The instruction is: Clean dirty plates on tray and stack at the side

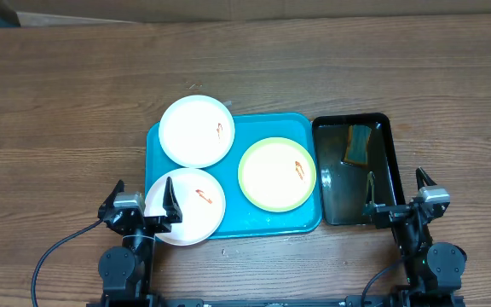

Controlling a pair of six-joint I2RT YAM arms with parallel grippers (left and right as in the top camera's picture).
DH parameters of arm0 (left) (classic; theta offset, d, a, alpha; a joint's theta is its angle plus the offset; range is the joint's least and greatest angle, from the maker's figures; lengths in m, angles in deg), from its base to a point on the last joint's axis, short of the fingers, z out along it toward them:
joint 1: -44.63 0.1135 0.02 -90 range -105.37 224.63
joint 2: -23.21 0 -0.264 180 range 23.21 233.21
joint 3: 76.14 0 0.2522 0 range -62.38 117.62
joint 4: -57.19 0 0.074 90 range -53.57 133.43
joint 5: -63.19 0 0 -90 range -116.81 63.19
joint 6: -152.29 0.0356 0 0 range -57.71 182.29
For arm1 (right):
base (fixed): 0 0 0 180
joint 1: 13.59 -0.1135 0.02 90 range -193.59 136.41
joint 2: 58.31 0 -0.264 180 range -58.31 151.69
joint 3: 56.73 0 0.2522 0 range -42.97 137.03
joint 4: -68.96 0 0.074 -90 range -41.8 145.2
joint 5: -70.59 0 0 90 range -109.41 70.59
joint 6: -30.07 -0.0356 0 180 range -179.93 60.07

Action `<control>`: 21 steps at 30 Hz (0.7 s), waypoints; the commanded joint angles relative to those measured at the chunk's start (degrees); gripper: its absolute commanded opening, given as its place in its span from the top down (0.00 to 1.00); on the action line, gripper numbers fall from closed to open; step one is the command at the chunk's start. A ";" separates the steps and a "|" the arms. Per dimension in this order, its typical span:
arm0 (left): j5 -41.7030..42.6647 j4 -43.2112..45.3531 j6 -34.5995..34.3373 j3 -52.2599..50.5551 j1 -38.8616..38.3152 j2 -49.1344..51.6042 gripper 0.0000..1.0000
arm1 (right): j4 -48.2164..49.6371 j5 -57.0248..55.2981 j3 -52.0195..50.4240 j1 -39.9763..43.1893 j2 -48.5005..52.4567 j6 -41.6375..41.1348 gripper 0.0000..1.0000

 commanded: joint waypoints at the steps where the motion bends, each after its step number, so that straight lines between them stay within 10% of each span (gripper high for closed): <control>1: -0.52 0.15 0.81 -0.20 0.24 -0.22 0.00 | 0.28 0.07 -0.61 -0.22 -0.26 -0.37 0.00; 13: 6.29 -14.05 -0.22 17.07 0.24 2.01 0.00 | 0.28 0.07 -0.61 -0.22 -0.26 -0.37 0.00; 21: 16.20 -31.98 1.75 42.49 0.24 23.21 0.00 | 1.53 0.04 -0.61 -0.17 -0.26 -1.57 0.00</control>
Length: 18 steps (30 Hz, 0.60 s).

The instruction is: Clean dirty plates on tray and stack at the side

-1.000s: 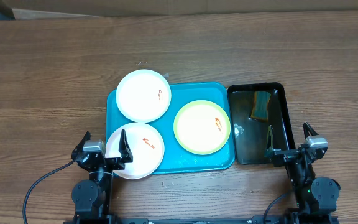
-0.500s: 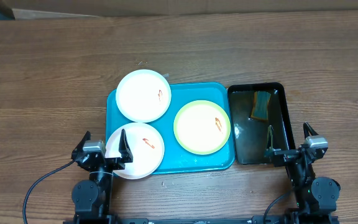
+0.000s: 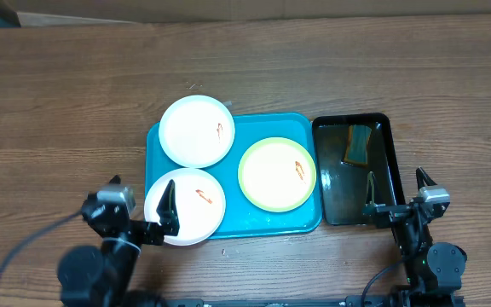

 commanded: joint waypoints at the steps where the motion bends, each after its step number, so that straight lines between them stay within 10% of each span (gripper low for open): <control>1: 6.75 -7.32 1.77 12.04 0.24 12.02 0.00 | 2.23 0.00 -0.57 -0.17 -0.26 -3.61 0.00; 10: 12.70 -24.33 1.42 40.22 0.24 39.60 0.00 | -4.13 0.02 13.35 -0.15 5.14 -14.99 0.00; 18: 18.40 -25.64 -6.47 42.14 0.17 49.48 0.09 | -24.59 1.42 44.44 -0.15 33.57 -14.73 0.00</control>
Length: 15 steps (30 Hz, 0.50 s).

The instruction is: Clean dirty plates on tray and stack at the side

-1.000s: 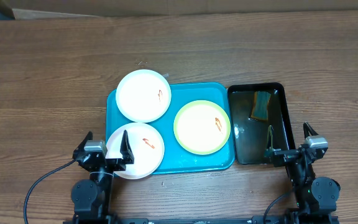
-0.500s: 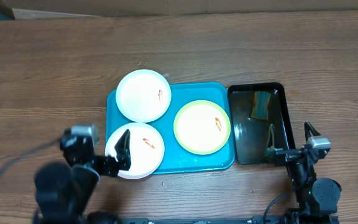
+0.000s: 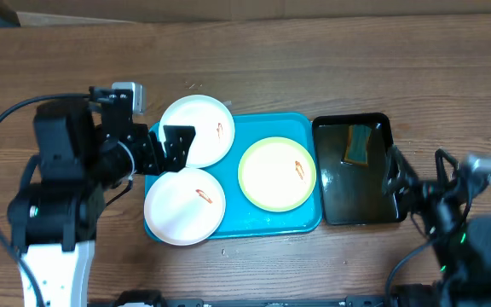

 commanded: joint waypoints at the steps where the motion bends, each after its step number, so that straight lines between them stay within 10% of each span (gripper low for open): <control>1: 1.55 -2.56 -5.07 1.09 0.04 3.76 0.23 | -7.91 1.79 13.33 -0.15 12.28 -0.70 0.00; 9: -4.98 -7.65 -6.36 0.20 -8.07 15.19 0.62 | -38.62 2.69 48.30 -0.15 40.28 0.26 0.00; 15: -13.20 -4.33 -9.73 -0.42 -16.96 24.72 0.51 | -47.06 2.58 52.30 -0.17 48.68 2.97 0.15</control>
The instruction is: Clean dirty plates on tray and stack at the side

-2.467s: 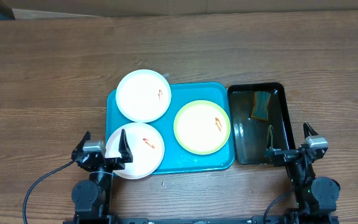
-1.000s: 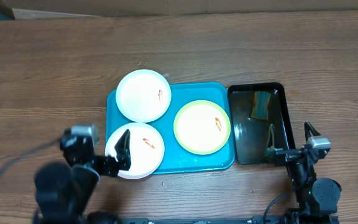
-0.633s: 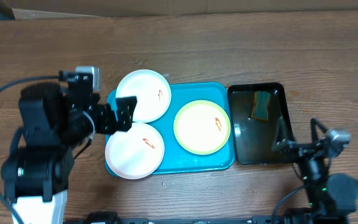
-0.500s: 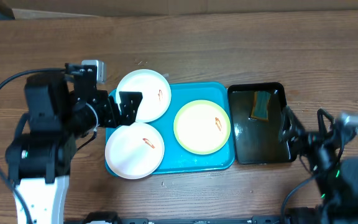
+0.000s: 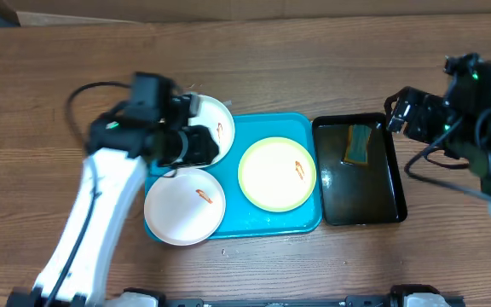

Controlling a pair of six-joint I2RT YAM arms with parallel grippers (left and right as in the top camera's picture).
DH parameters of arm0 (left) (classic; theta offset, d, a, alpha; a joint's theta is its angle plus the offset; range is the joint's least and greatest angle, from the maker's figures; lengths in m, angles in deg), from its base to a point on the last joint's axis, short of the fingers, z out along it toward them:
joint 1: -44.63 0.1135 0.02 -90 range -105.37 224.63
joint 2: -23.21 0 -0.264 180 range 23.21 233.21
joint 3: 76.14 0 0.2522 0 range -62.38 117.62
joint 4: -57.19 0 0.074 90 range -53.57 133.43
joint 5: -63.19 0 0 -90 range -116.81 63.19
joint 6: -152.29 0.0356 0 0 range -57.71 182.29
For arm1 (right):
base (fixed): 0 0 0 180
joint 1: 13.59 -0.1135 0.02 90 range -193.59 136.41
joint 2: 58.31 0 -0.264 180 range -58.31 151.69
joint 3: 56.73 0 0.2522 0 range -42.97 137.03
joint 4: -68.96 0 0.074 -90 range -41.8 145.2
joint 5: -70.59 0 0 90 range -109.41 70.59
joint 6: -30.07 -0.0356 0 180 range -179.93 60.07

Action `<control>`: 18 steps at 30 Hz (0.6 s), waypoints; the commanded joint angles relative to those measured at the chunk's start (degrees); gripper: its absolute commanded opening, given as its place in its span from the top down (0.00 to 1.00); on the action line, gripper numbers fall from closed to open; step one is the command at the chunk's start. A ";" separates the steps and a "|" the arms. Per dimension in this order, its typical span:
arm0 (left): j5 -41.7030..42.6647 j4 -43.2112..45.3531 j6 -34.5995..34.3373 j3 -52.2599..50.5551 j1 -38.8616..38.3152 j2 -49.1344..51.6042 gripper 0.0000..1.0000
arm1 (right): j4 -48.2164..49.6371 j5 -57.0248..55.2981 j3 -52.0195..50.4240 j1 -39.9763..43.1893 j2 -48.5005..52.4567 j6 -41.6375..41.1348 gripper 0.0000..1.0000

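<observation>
Three dirty plates, each with a red smear, lie on a teal tray (image 5: 262,126): a white plate (image 5: 216,115) at the back left, a second white plate (image 5: 184,206) at the front left overhanging the tray's edge, and a green-rimmed plate (image 5: 277,174) on the right. My left gripper (image 5: 207,145) hangs open over the back-left white plate and hides part of it. A green and yellow sponge (image 5: 359,143) lies in the black basin (image 5: 361,196). My right gripper (image 5: 396,115) is open at the basin's back right corner, just right of the sponge.
The black basin holds water and stands against the tray's right side. Brown wooden table surrounds tray and basin. The left arm's cable loops at the left, and a cardboard edge runs along the far side of the table.
My left gripper has moved right, onto the back-left white plate. The right arm has moved from the basin's front right to its back right corner, near the sponge. Plates and sponge lie as before.
Both arms rested folded at the table's front edge, the left one by the front-left plate. Then the left arm had begun to lift. Later it was beside the back-left plate and the right arm beside the basin. Now the left is over that plate, the right near the sponge.
</observation>
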 commanded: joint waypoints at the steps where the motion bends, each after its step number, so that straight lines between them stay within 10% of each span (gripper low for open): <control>1: -8.13 1.25 -3.48 -0.48 -4.70 5.25 0.49 | -3.10 0.02 0.98 -0.20 3.69 3.13 0.17; 18: -11.63 9.40 -5.16 -0.48 -12.28 23.93 0.52 | -3.78 -2.21 -3.04 -3.15 28.68 5.01 0.24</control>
